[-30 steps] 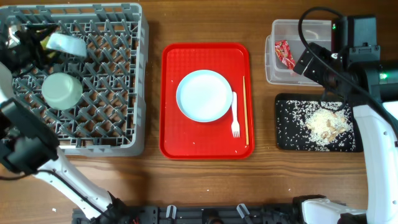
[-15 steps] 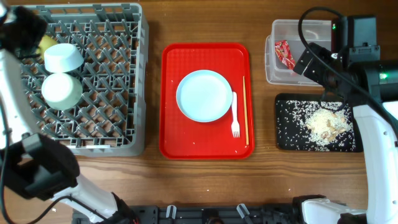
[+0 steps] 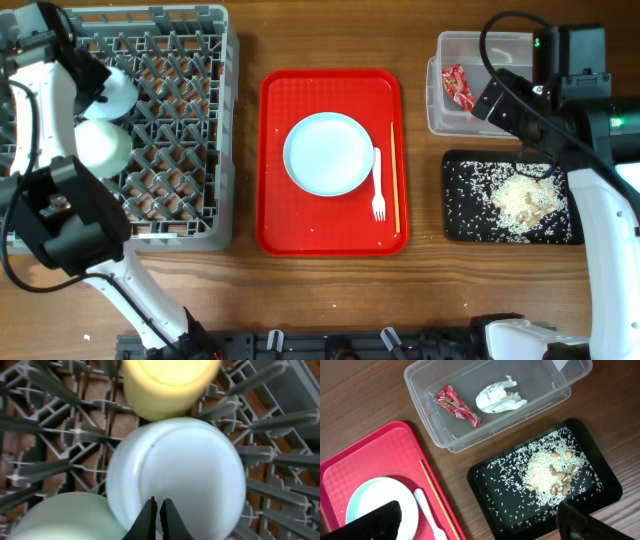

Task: Sort waste into correct bins and load items into the dishwasher rack
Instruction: 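Release the bowl and move the left gripper back toward the plate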

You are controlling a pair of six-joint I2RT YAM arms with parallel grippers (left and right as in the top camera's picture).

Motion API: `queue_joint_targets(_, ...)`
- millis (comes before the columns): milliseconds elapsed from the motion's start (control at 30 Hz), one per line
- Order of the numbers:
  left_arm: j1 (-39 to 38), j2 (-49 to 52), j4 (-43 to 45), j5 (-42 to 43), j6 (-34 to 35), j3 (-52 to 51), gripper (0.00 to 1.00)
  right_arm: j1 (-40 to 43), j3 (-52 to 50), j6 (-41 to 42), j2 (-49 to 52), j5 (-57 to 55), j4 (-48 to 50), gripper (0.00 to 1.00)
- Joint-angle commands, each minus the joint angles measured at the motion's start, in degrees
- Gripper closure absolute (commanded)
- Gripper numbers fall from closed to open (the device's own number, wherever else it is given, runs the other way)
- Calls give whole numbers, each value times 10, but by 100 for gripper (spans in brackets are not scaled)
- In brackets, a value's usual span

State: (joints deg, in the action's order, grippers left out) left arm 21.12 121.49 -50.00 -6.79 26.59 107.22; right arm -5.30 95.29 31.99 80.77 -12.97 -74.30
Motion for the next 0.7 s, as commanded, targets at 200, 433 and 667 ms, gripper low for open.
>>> queue_joint_targets(200,11,-40,-22,81,-7,3,96,1,3,-5,4,-11,1,0)
queue_joint_targets(433,8,-172,-73,250,-7,3,96,1,3,-5,4,-11,1,0)
queue_joint_targets(667,-104,-212,-235,470,-115,3,27,1,3,-5,4,-12,1,0)
